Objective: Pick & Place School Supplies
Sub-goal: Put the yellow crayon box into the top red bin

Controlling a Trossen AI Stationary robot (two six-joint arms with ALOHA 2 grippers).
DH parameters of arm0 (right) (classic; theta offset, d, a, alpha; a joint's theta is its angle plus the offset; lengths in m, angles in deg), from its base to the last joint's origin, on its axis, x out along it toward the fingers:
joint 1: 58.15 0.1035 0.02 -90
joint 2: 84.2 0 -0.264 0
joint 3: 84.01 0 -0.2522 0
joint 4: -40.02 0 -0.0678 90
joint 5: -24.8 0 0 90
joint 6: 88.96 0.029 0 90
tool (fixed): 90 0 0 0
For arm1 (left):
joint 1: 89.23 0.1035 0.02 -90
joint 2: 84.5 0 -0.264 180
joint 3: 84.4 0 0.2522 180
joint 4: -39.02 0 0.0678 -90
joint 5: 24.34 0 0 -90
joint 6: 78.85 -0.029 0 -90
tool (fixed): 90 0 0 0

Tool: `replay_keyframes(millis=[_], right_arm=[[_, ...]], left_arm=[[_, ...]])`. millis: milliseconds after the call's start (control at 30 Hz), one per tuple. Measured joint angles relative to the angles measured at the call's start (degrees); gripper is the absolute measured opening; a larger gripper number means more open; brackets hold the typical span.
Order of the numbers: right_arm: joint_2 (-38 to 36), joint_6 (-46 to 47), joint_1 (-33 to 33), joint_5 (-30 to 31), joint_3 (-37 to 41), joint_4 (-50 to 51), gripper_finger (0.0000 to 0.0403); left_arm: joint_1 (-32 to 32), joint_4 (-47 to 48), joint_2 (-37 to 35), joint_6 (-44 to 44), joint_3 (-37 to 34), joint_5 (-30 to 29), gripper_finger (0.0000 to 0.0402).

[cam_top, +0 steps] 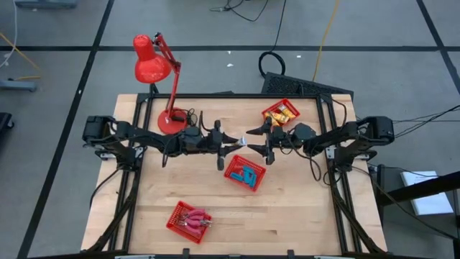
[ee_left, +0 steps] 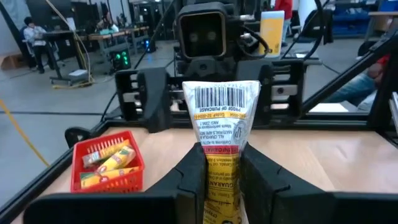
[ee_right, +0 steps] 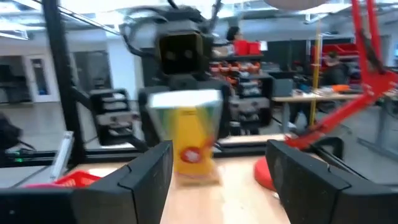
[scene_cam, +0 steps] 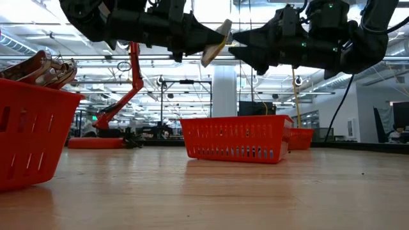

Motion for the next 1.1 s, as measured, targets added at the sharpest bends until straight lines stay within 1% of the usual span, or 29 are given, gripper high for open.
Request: replay_keyframes(millis=[233, 467, 667, 767, 933, 1100], right_arm=[[0.0, -0.4, 0.0, -0.6, -1.3, -0.5, 0.0247], [0.0, -0.5, 0.0, -0.8, -1.3, -1.4, 0.0247], [0.0, -0.3, 0.0, -2.9, -1.9, -1.6, 0.0247], [0.0, 0.2, 0.0, -4.7, -3.1, -0.5, 0.0247], [0.0, -0.1, 0.2, -5.0, -4.6, 2.2, 0.0247], [0.0, -0.3, 0.2, -5.0, -4.9, 2.6, 0.0247]], left_arm=[[0.6, -3.5, 1.2, 0.2, 0.0, 1.5, 0.0069], [0.6, -4.6, 1.4, 0.0, 0.0, 2.3, 0.0069], [0.6, -5.1, 1.4, 0.0, 0.0, 2.5, 0.0069], [0.6, -7.3, 1.9, -0.1, 0.0, 2.6, 0.0069], [0.6, -10.1, 3.7, 0.2, 0.0, 2.7, 0.0069], [0.9, -10.4, 4.2, 0.4, 0.0, 2.7, 0.0069]])
